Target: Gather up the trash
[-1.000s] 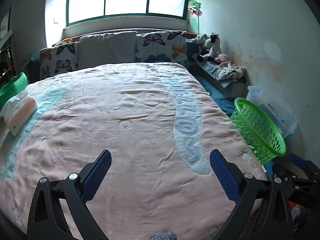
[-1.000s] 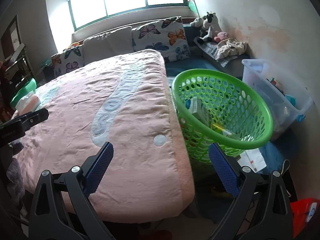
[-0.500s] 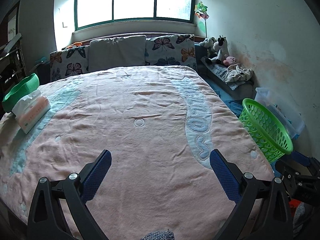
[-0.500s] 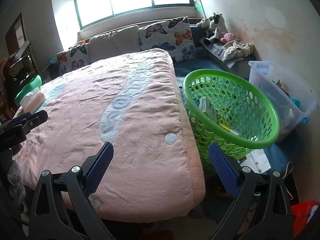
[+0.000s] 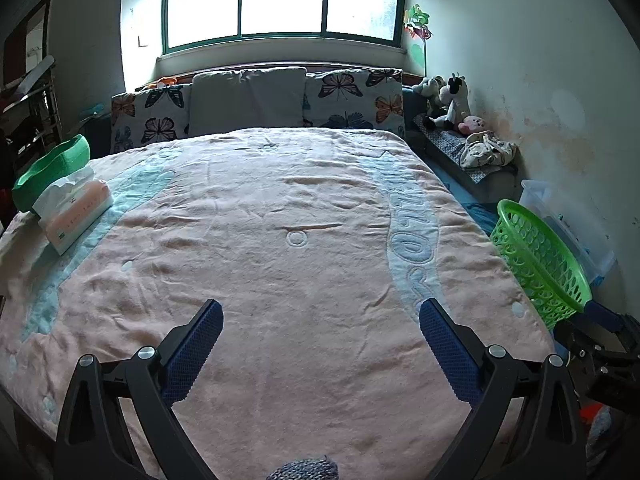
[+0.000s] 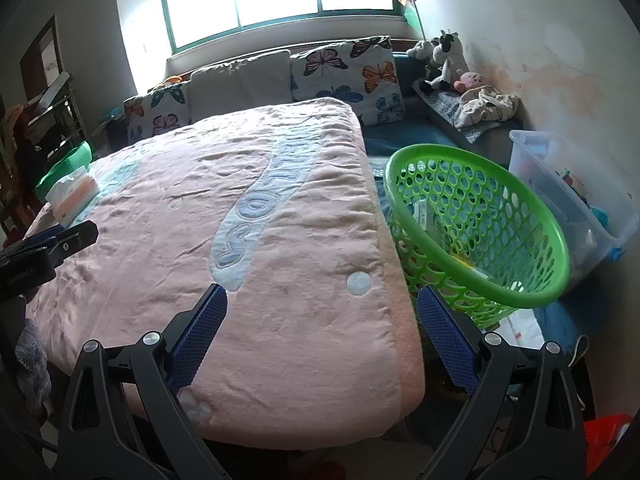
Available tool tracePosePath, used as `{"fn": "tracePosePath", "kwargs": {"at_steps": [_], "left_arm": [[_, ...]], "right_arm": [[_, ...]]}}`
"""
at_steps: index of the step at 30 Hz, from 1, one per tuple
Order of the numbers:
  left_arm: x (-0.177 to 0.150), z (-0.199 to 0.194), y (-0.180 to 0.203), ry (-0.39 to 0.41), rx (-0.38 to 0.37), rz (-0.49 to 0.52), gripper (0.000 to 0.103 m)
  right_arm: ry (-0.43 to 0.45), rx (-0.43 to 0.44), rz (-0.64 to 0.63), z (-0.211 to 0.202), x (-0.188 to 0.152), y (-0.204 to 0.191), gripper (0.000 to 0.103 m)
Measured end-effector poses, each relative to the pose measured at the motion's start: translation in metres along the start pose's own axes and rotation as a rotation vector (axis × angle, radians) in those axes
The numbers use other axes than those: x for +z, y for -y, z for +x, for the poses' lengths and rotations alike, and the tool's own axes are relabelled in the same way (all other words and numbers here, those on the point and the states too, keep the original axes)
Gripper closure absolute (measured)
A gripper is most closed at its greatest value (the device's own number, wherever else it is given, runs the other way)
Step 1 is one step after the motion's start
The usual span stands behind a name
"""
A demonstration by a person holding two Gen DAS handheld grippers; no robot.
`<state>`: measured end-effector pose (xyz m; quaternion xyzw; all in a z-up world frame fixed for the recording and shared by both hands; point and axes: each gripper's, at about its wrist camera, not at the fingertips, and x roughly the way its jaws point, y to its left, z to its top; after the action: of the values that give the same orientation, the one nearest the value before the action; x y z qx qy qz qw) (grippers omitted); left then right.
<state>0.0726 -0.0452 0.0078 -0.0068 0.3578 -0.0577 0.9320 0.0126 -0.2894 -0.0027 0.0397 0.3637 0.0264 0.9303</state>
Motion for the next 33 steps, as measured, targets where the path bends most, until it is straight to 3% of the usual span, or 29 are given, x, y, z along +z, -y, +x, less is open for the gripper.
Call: {"fn": "tracePosePath", "kwargs": {"at_steps": [33], "left_arm": [[-0.011, 0.001, -0.011, -0.013, 0.024, -0.024, 0.008]], "right_arm": [[-0.017, 0.007, -0.017, 0.008, -0.003, -0.008, 0.008]]}}
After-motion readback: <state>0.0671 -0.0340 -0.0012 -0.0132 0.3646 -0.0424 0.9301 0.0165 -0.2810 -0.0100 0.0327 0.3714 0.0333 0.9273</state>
